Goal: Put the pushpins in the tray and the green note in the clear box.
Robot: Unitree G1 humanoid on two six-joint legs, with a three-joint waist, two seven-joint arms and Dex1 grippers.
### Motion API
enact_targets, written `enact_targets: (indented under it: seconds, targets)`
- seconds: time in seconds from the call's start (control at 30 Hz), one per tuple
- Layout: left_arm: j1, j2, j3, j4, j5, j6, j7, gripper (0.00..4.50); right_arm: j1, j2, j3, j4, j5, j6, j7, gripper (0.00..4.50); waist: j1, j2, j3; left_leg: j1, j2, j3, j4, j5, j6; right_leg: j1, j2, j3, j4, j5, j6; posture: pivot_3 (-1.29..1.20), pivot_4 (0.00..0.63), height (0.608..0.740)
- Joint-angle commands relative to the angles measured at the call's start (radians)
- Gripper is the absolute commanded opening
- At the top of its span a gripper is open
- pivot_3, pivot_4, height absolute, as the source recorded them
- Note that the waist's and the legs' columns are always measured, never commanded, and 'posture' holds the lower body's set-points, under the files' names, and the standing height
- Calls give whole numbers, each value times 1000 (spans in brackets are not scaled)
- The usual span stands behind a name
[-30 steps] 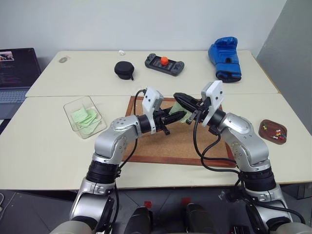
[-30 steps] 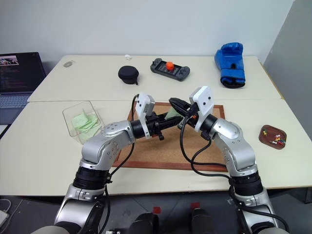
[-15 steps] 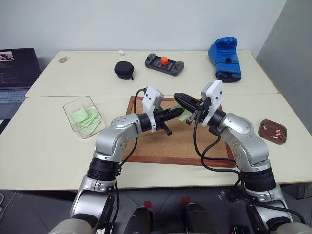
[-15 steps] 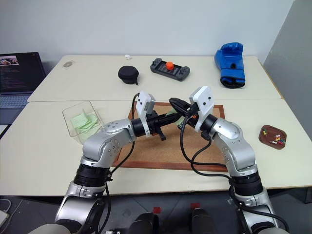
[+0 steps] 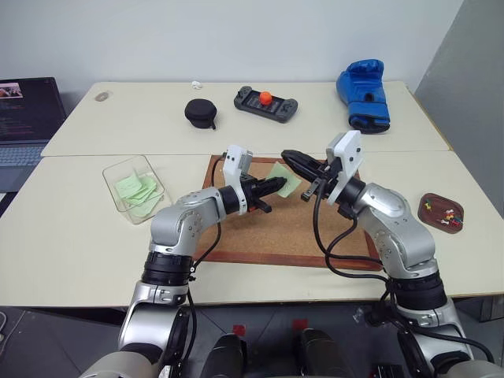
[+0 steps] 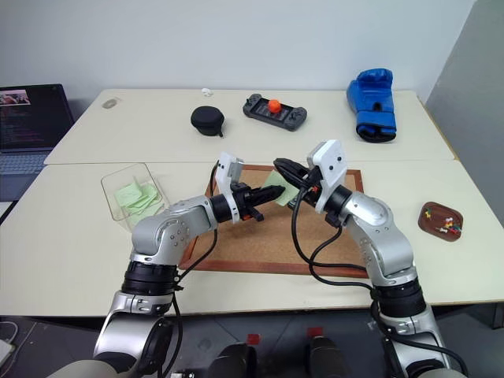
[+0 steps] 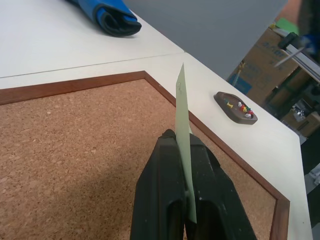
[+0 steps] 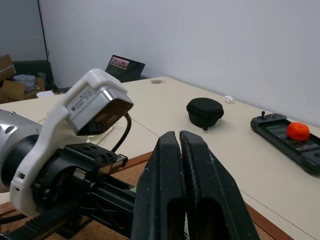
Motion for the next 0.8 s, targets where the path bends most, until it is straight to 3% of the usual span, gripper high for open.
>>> enact_targets:
  seconds: [0.03,0.37,0.8]
  targets:
    - [-23,49,-73,-86,61,-106,-75,18,45,-47,-125,-68,8,60,-83,0,2,0,0,0,0,0,0,0,0,0,0,0,0,0,0,0,150,740]
    - [-66,118,-297,-86,248,-443,-313,18,228,-145,-525,-92,4,338,-376,0,5,0,0,-4,-1,3,0,0,0,-1,-1,1,-1,0,0,0,150,740]
    - [-115,23,-353,-1,307,-502,-358,18,212,-179,-633,114,19,344,-397,0,-6,0,0,-1,-2,10,0,0,1,0,3,5,0,0,0,0,150,740]
